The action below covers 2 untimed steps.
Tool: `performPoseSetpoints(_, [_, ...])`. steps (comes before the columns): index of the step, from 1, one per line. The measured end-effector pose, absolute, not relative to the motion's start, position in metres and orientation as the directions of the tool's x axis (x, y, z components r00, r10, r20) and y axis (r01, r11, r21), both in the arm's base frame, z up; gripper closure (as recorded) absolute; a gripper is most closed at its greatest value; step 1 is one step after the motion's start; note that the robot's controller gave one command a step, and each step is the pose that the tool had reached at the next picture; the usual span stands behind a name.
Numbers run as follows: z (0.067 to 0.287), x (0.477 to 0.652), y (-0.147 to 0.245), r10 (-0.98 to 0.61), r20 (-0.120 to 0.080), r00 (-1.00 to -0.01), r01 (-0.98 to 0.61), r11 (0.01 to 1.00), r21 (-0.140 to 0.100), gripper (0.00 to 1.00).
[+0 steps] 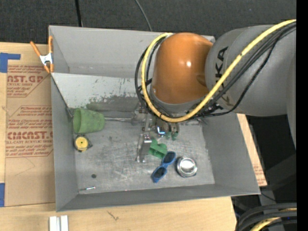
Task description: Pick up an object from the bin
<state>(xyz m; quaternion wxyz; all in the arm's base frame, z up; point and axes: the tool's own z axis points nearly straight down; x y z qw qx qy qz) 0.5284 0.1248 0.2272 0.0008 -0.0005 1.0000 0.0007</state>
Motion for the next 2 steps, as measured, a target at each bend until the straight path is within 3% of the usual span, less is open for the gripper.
performPoseSetpoints(1, [0.163,0.522,0.05,0.145,0.004,-0.989,0.145,0.989,-0.003,0.0])
performPoseSetpoints(2, [0.086,0.519,0.008,0.244,-0.011,-0.97,0.244,0.97,0.003,0.0])
